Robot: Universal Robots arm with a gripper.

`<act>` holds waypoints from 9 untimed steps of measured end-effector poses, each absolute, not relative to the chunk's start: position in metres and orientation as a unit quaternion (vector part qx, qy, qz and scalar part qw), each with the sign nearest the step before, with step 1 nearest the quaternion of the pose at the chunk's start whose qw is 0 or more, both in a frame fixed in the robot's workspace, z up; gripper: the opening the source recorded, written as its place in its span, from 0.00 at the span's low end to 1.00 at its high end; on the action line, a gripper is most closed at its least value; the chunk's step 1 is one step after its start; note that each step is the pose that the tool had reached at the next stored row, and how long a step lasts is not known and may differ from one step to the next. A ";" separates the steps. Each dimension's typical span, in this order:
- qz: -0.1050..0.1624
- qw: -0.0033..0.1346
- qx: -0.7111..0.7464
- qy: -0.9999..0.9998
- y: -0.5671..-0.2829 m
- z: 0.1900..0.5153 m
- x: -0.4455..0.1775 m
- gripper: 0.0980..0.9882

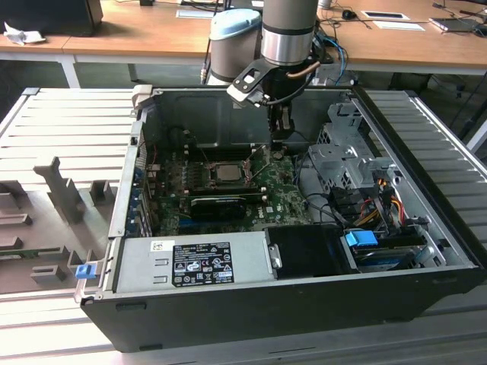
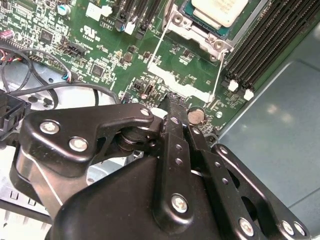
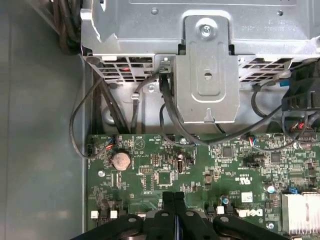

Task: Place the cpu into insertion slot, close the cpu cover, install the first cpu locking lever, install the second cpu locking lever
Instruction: 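Close the cpu cover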

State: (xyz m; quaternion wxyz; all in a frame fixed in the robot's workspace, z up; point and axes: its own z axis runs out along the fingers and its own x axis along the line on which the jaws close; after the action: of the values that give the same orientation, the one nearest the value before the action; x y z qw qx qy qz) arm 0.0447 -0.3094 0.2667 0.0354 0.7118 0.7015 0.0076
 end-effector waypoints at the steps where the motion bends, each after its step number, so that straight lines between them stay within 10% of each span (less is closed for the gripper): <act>1: 0.008 0.035 0.712 0.701 -0.309 0.267 0.046 0.01; 9: 0.007 0.035 0.712 0.701 -0.309 0.267 0.057 0.01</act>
State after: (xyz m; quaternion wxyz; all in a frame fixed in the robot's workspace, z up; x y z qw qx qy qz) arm 0.0568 -0.3094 0.2667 0.0353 0.7118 0.7014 0.0075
